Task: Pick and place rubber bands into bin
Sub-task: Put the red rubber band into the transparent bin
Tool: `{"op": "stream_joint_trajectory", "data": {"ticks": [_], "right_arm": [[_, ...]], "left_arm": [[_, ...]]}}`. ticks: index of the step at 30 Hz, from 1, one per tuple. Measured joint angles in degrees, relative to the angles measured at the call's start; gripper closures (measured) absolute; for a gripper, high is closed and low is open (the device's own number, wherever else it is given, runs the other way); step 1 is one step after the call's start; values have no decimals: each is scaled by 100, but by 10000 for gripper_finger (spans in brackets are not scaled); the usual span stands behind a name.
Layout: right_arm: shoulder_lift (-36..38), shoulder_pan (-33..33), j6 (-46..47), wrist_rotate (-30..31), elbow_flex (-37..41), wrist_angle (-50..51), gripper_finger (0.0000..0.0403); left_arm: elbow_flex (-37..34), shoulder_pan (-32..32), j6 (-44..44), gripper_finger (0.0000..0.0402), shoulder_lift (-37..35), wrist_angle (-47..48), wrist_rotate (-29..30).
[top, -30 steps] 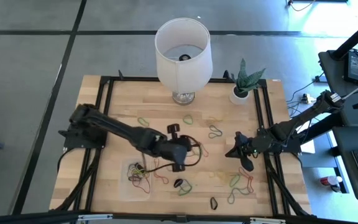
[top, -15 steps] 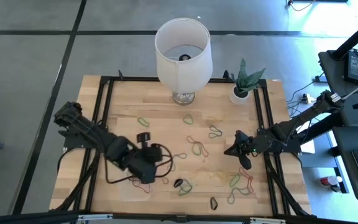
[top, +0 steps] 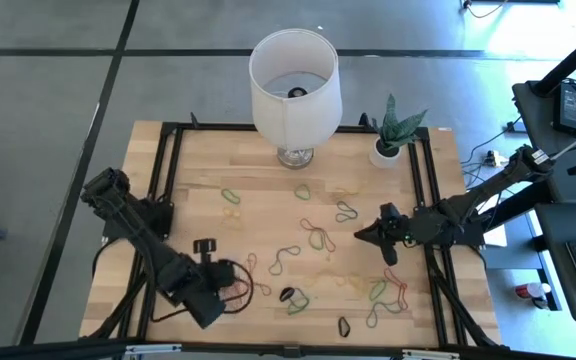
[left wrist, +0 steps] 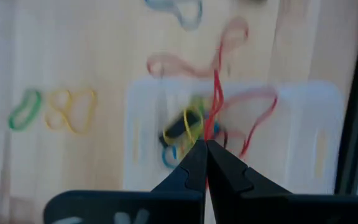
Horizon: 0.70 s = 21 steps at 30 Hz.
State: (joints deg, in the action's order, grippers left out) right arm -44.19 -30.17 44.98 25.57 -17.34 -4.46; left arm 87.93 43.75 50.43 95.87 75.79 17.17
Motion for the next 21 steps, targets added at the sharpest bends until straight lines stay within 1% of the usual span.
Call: {"op": "stream_joint_trajectory", "data": {"ticks": [2,5,9,13,16,19,21], "right_arm": [[-97,2,69,18,-2,-372,400],[-298,13,207,51,-2,-798,399],[-739,32,555,53,-30,-1214,399],[-1419,33,697,51,-413,-1191,400],[-1997,33,469,49,-823,-1133,400],[-2515,48,419,45,-1211,-915,400],[-2822,74,426,43,-1436,-819,401]], "left_arm": [[-217,103,-18,400,0,-38,-174],[-536,196,-117,400,0,-99,-234],[-967,190,-541,400,-8,-475,-402],[-1447,104,-1231,400,-14,-1299,-585],[-1821,63,-1666,400,-28,-1980,-639],[-2196,67,-2044,400,-76,-2814,-707],[-2472,113,-2267,400,-98,-3398,-872]]}}
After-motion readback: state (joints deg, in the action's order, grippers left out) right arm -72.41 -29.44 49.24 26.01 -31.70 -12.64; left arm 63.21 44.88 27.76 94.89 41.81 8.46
